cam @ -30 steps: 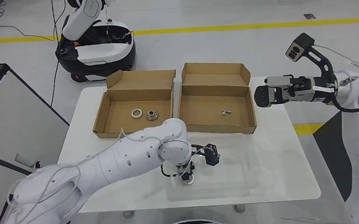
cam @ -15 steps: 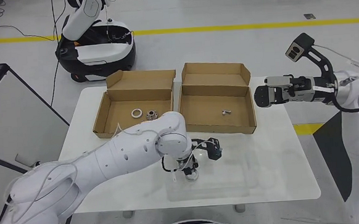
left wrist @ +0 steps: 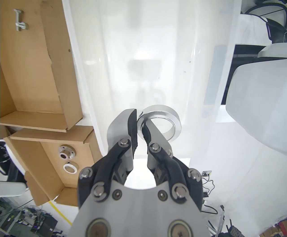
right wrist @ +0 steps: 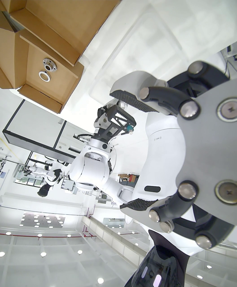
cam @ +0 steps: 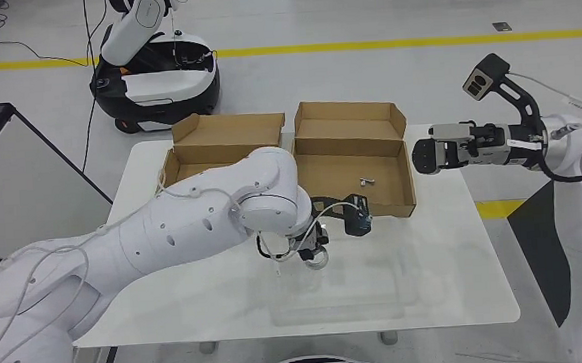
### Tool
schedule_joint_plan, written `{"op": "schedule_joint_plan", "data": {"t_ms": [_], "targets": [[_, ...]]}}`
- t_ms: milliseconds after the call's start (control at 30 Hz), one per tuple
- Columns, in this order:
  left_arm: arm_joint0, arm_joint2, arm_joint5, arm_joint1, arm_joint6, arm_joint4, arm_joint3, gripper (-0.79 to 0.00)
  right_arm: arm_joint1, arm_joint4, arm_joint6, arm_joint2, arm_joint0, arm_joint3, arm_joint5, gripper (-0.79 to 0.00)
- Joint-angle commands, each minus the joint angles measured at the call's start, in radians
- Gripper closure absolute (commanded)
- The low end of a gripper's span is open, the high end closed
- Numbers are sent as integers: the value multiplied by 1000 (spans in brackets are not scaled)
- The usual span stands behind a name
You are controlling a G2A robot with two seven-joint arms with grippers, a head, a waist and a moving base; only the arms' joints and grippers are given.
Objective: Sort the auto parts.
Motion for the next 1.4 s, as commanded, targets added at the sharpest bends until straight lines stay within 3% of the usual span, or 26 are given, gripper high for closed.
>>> {"op": "schedule_joint_plan", "data": {"t_ms": [0,200,300,467,700,900,1233,1367], "targets": [[1,1,0,0,0,0,2,0,0,0,0,0,0,0,0,-785],[1,1,0,0,0,0,2,0,0,0,0,0,0,0,0,-785],[37,-59,4,17,110,-52,41,0,0,0,0,0,0,0,0,-785],[102,-225,-70,87,180,-153,45,0,0,0,0,0,0,0,0,-785],[261,-454,-233,184,233,-286,-41,0,0,0,0,0,0,0,0,-785],[368,-554,-335,239,335,-343,-104,0,0,0,0,0,0,0,0,-785],[371,-556,-346,244,346,-333,-120,0,0,0,0,0,0,0,0,-785],[401,-612,-319,245,493,-341,-99,0,0,0,0,0,0,0,0,-785]]}}
